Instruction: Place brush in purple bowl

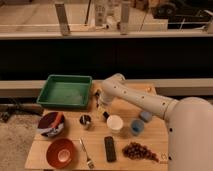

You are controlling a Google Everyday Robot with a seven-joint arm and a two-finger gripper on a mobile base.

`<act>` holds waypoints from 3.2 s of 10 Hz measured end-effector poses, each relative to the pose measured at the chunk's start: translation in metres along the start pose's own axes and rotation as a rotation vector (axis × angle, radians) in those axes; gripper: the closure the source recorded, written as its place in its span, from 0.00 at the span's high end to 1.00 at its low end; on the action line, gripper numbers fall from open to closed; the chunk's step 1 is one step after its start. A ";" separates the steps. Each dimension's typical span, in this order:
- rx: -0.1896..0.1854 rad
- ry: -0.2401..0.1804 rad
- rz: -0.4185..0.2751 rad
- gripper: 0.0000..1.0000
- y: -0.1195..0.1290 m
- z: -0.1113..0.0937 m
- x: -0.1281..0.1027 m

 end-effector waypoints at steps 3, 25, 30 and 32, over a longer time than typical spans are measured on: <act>-0.005 -0.006 0.003 0.80 -0.001 0.007 0.005; 0.130 -0.124 0.058 0.00 -0.034 -0.058 0.012; 0.147 -0.233 -0.002 0.00 -0.041 -0.097 -0.006; 0.131 -0.285 -0.069 0.00 -0.037 -0.115 -0.023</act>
